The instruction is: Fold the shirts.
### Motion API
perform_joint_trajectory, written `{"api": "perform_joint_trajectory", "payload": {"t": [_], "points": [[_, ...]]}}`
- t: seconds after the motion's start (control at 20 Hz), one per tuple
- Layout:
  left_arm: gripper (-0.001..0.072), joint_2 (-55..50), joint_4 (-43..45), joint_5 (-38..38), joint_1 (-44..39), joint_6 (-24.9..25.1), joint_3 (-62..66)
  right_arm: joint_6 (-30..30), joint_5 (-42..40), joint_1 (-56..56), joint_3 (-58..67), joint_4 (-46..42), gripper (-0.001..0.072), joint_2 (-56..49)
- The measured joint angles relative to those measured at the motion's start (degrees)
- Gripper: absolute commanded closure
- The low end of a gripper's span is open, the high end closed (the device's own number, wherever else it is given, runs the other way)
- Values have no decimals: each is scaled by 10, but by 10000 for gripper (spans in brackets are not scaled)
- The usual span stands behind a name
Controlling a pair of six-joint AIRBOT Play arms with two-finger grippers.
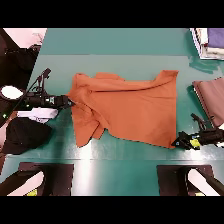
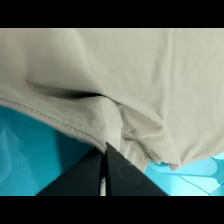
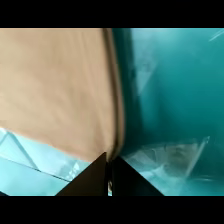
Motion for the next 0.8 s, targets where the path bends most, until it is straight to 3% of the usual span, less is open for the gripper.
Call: {"api": "perform_joint_trajectory", "payload": {"t": [0.35, 0.55, 0.8], "points": [[681, 31, 2, -74, 46, -1, 123, 39, -9, 63, 169, 0, 696, 76], [680, 60, 1, -128, 81, -10, 325, 70, -32, 72, 382, 1, 696, 112], [680, 74, -4, -141, 92, -33, 602, 96, -34, 74, 667, 1, 696, 87]]}}
